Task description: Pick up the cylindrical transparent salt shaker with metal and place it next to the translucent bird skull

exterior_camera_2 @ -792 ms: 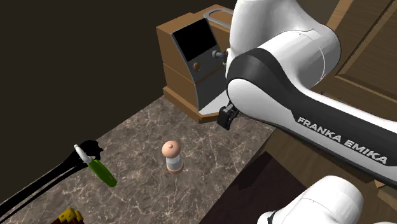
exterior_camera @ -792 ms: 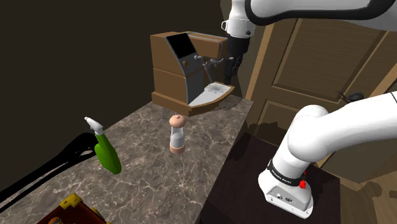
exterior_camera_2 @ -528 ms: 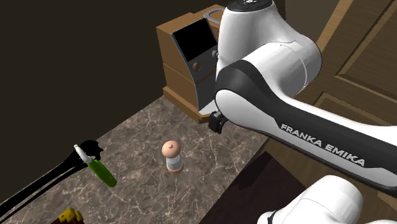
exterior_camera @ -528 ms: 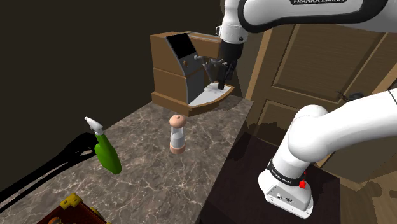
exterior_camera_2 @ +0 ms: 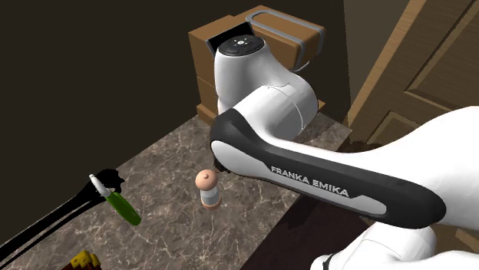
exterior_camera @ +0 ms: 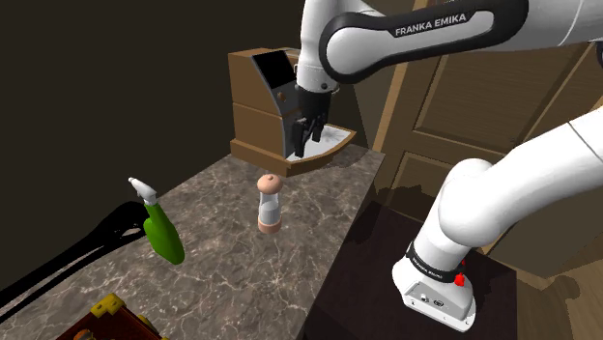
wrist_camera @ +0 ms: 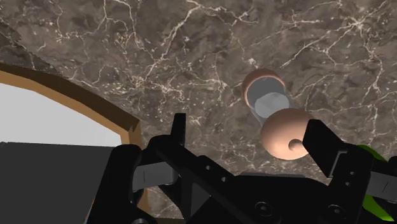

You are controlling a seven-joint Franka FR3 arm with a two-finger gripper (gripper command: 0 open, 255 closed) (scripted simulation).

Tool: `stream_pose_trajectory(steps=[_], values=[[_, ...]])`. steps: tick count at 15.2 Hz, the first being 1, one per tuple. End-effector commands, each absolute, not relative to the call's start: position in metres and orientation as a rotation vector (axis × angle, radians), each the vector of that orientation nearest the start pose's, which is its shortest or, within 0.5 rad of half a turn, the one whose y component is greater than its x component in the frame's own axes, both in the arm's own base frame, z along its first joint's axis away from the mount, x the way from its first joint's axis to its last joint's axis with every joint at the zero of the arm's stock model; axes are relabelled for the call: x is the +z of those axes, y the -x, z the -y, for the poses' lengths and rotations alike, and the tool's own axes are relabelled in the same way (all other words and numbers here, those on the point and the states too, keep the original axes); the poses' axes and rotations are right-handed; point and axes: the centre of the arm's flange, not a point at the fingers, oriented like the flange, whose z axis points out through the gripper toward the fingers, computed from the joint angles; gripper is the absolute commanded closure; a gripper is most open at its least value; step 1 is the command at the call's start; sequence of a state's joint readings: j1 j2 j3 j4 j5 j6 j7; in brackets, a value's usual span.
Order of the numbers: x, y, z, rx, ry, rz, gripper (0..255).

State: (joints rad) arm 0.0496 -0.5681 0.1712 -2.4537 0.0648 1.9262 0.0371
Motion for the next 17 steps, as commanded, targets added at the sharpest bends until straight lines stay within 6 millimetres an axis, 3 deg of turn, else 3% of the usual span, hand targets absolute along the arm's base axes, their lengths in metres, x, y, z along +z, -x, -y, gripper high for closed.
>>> stream_pose_trajectory(steps=[1,9,17], values=[[0.484,-0.387,-0.109,-0.072,3.152,0.202,0],[0.436,-0.438,-0.175,-0.103,3.123,0.151,0],[0.396,-0.44,-0.176,-0.103,3.123,0.151,0]])
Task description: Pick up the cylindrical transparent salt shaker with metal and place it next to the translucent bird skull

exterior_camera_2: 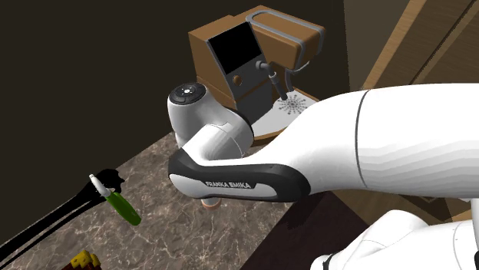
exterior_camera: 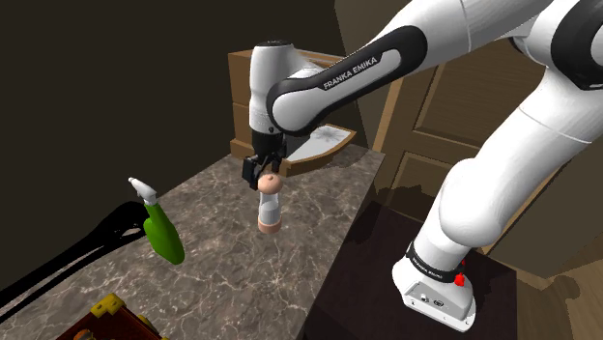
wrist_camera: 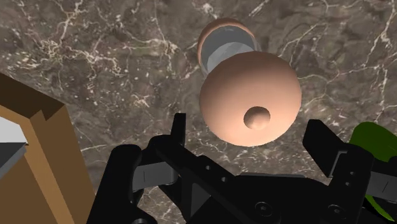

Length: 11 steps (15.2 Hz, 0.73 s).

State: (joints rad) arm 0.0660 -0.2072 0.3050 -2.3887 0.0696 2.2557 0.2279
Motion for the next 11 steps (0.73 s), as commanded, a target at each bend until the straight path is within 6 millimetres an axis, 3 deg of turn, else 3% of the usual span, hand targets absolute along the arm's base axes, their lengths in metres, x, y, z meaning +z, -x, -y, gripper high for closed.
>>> stream_pose_trajectory(steps=[1,7,8,11], values=[[0.3958,-0.4402,-0.1755,-0.103,3.123,0.151,0],[0.3958,-0.4402,-0.1755,-0.103,3.123,0.151,0],[0.3958,-0.4402,-0.1755,-0.103,3.123,0.151,255],[0.3959,-0.4403,-0.1755,-0.103,3.123,0.151,255]])
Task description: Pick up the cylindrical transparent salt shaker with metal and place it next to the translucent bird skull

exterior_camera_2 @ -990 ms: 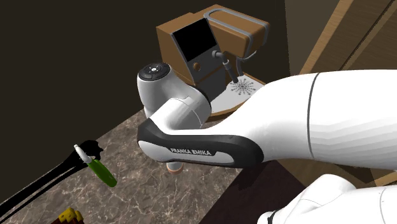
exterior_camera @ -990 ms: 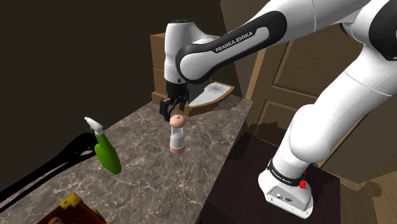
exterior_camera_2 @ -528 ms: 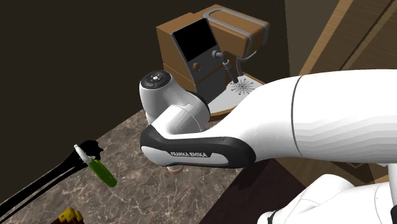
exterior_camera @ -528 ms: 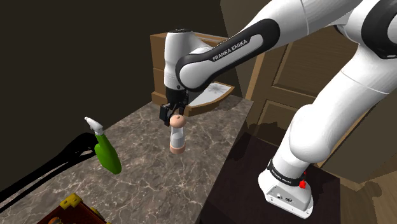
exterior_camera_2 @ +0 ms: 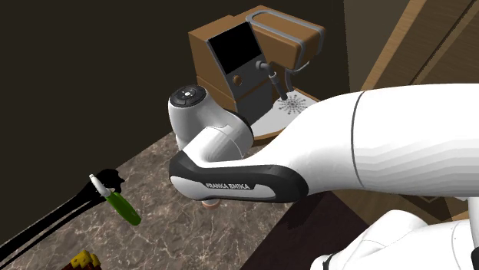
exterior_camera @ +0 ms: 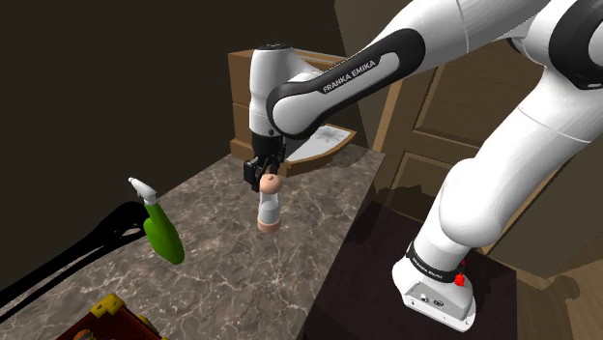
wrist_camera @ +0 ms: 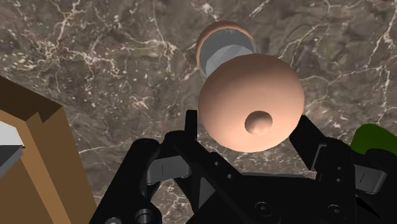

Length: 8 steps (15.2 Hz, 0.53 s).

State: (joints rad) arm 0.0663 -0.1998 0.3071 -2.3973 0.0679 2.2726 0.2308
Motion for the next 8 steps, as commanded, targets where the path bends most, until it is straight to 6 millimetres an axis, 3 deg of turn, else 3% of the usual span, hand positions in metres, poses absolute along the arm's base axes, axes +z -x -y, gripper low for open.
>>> stream_pose_trajectory(steps=[1,6,8], values=[[0.396,-0.44,-0.175,-0.103,3.123,0.151,255],[0.396,-0.44,-0.176,-0.103,3.123,0.151,255],[0.406,-0.44,-0.176,-0.103,3.123,0.151,255]])
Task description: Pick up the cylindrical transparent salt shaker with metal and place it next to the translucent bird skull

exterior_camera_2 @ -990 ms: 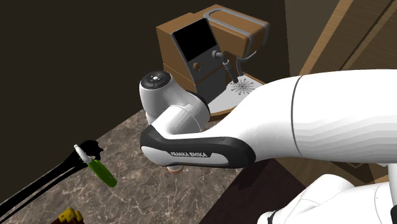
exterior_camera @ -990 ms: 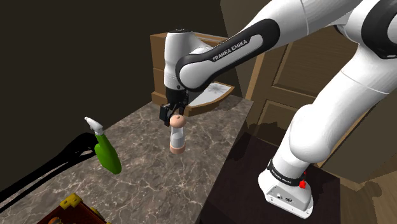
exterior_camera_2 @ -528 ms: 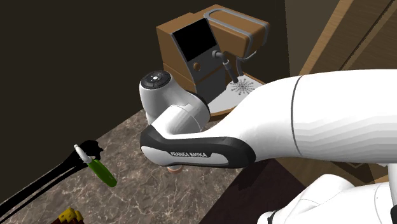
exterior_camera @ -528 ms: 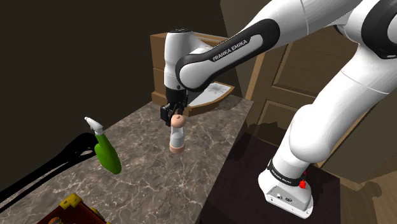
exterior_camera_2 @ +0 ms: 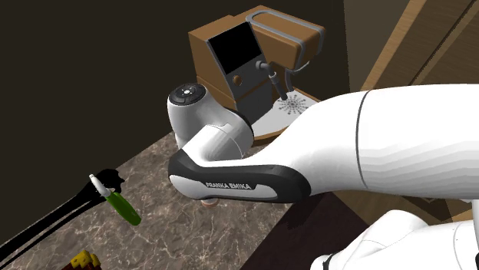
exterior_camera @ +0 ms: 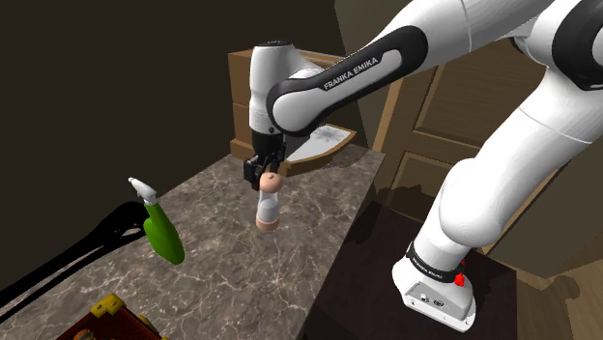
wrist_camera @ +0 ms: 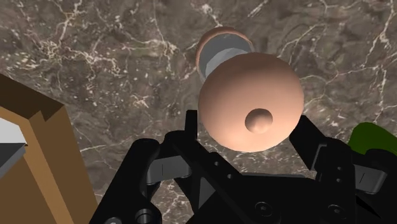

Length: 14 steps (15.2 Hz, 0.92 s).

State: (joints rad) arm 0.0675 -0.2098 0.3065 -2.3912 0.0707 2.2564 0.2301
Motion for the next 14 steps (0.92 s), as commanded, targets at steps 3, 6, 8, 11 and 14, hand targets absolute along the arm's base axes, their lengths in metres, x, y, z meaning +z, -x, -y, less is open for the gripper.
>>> stream_pose_trajectory(steps=[3,6,8,11,14], values=[[0.422,-0.44,-0.176,-0.103,3.123,0.151,255],[0.438,-0.44,-0.176,-0.103,3.123,0.151,255],[0.449,-0.44,-0.176,-0.103,3.123,0.151,255],[0.464,-0.44,-0.176,-0.103,3.123,0.151,255],[0.48,-0.44,-0.176,-0.103,3.123,0.151,255]])
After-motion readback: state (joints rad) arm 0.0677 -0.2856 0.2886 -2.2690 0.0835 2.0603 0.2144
